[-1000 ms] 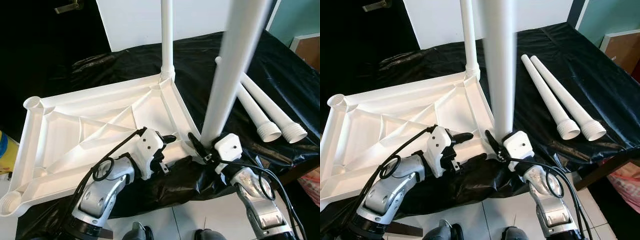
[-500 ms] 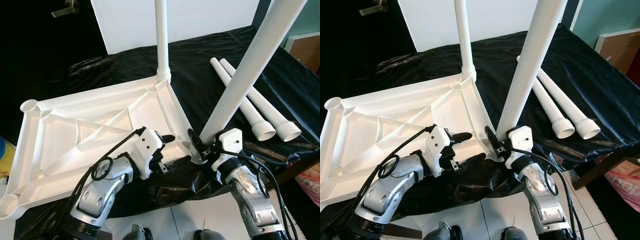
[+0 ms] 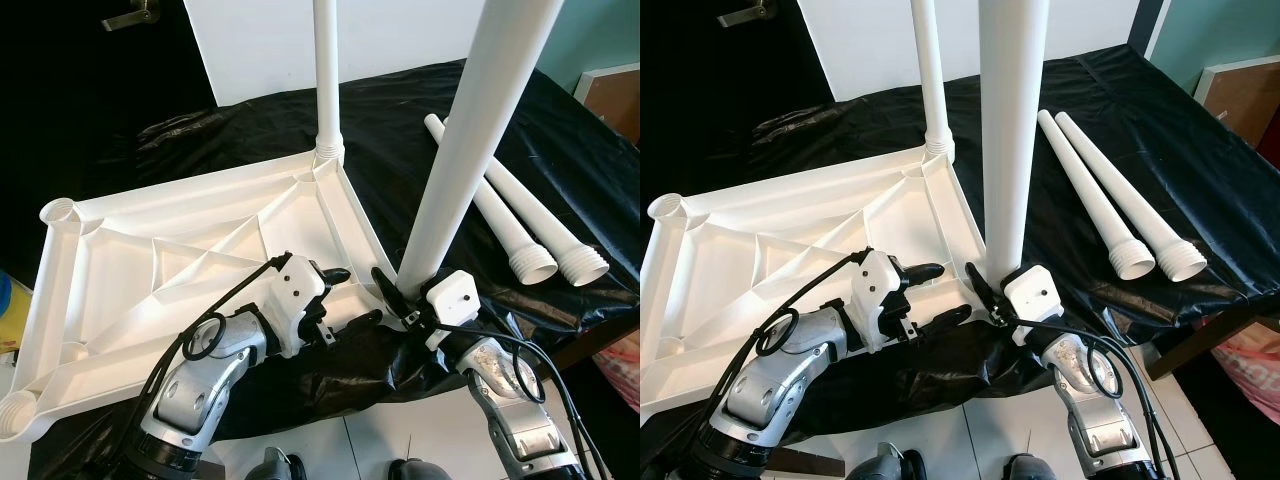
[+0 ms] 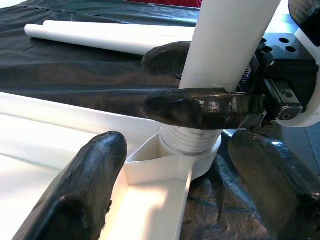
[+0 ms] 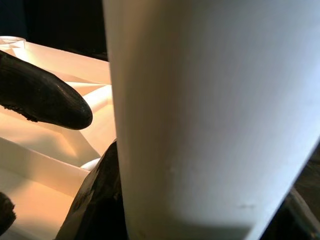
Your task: Building children table
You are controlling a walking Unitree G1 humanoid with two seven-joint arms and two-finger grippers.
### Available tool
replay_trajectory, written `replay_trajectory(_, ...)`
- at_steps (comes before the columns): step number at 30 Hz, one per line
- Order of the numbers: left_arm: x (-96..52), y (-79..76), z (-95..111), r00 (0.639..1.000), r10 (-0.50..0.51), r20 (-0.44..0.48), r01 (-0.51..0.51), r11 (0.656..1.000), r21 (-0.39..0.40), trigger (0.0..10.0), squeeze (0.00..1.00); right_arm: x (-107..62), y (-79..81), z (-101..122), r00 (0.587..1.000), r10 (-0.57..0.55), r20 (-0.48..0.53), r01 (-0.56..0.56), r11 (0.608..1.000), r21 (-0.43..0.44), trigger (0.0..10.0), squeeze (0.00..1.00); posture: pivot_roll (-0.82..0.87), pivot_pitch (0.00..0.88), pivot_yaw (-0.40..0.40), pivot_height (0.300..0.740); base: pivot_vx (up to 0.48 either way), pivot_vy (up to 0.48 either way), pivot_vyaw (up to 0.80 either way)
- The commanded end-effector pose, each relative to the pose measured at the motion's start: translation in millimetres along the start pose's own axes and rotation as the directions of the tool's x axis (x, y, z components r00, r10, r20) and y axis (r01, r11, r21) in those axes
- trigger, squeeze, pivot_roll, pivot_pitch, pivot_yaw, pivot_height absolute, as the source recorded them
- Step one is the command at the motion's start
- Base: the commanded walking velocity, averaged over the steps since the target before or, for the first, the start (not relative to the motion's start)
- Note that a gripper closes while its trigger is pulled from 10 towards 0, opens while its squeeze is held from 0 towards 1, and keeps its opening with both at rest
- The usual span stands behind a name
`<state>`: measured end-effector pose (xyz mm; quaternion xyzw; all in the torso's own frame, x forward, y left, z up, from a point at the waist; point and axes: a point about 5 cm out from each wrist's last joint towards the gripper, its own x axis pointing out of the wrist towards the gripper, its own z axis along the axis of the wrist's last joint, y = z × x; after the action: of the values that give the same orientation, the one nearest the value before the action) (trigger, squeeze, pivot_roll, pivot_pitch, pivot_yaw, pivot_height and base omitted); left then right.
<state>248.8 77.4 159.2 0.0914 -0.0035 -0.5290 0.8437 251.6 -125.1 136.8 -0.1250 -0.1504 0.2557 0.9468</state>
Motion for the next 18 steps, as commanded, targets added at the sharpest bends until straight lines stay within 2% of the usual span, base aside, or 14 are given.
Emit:
replay_trajectory(1, -2.6, 3.2, 4, 0.999, 0.033, 0.000, -0.033, 0.999, 0.021, 10.0, 0.00, -2.0, 2.2, -11, 0.996, 0.025, -0.084, -0.021, 0.999, 0.045, 10.0, 0.00, -0.06, 0.101, 0.070, 0.740, 0.000, 0.000, 0.00)
replay_trajectory(4, -3.0, 4.3, 5, 0.999, 0.037, 0.002, -0.037, 0.999, 0.024, 10.0, 0.00, 0.2, 0.1, -13, 0.993, 0.024, -0.119, -0.014, 0.996, 0.086, 10.0, 0.00, -0.06, 0.096, 0.068, 0.740, 0.000, 0.000, 0.00)
replay_trajectory(6, -2.7, 5.0, 6, 0.999, 0.041, 0.005, -0.041, 0.999, 0.029, 10.0, 0.00, 5.2, -5.1, -17, 0.977, 0.029, -0.213, -0.005, 0.994, 0.112, 10.0, 0.00, -0.06, 0.091, 0.065, 0.740, 0.000, 0.000, 0.00)
replay_trajectory(14, -1.9, 4.6, 6, 0.999, 0.043, 0.010, -0.043, 0.999, 0.031, 10.0, 0.00, 9.6, -11.4, -19, 0.969, 0.011, -0.246, 0.026, 0.989, 0.146, 10.0, 0.00, -0.06, 0.089, 0.062, 0.740, 0.000, 0.000, 0.00)
replay_trajectory(18, -2.5, 4.5, 7, 0.999, 0.051, 0.012, -0.051, 0.998, 0.033, 10.0, 0.00, 6.0, -17.1, -23, 0.963, -0.047, -0.267, 0.097, 0.979, 0.177, 10.0, 0.00, -0.06, 0.087, 0.055, 0.740, 0.000, 0.000, 0.00)
